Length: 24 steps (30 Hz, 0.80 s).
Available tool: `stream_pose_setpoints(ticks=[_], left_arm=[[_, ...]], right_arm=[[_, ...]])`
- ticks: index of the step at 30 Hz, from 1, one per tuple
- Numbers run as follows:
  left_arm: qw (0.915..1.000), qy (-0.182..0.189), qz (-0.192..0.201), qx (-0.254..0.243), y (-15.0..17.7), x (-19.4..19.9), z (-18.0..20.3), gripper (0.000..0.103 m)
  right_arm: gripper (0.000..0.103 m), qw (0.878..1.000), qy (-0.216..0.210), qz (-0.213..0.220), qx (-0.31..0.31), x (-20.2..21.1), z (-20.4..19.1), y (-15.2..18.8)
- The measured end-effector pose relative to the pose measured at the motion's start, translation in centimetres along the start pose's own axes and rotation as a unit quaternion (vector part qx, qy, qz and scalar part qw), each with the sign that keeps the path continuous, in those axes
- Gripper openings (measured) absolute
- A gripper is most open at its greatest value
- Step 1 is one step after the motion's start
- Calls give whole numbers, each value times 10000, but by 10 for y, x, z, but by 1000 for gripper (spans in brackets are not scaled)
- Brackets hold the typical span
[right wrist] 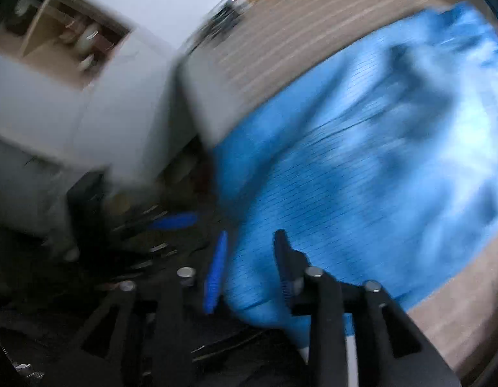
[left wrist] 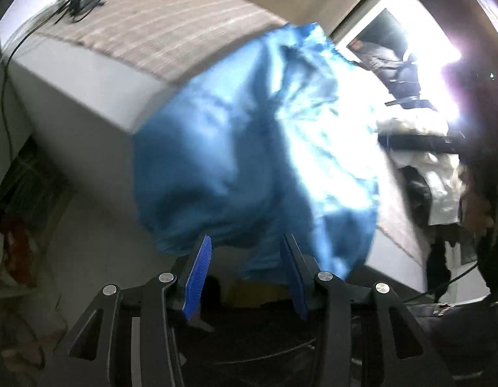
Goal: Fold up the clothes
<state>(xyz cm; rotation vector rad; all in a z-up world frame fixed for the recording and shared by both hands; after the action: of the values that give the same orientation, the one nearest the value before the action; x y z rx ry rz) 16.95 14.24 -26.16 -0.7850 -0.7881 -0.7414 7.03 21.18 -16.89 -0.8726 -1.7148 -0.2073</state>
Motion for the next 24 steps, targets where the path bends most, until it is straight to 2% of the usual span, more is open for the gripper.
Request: stream_pose_setpoints(ticks=[3, 5, 8, 11, 15, 18, 19, 20, 21, 24], left_arm=[[9999, -89, -139, -14, -1, -13, -10, 43], [9998, -94, -200, 11, -1, -19, -12, 43], [9996, -101, -241, 96, 2, -21, -14, 43], [9995, -146, -222, 197, 12, -23, -17, 43], [9992, -88, -109, 381, 16, -23, -29, 43], [9991, -52, -62, 412, 15, -20, -33, 43], [9992, -34, -48, 404, 15, -20, -33, 43], [9993, -25, -41, 374, 16, -19, -34, 43], [9994, -22, -30, 340, 16, -19, -33, 43], [9996, 27, -38, 263, 15, -21, -31, 43]], right_arm=[[31, 9991, 319, -175, -212, -11, 25, -1], [31, 9991, 296, -265, -137, -8, 26, 7], [32, 9982, 325, -356, 349, -12, 0, 15], [38, 9945, 304, -652, 759, -30, -35, 23], [39, 9846, 752, -1084, 1143, -63, -65, 32], [39, 9792, 1027, -1229, 1244, -82, -64, 31], [37, 9799, 994, -1235, 1211, -81, -62, 30], [30, 9806, 960, -1240, 1179, -79, -60, 30], [9, 9812, 926, -1245, 1147, -78, -57, 29], [3, 9830, 824, -1260, 1050, -74, -51, 28]])
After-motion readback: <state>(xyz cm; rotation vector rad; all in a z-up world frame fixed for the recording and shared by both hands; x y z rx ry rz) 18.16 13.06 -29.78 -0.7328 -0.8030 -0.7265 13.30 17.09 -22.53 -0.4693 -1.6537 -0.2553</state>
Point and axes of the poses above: each gripper's, at about its wrist camera, not at the fingertips, and x roughly against the way its jaws point, z to its right, y to its underside, the point moved 9 cm from there along -x, roughly the way its jaws point, and after that the axes turned 5 degrees about y, right-handed, at the moved point
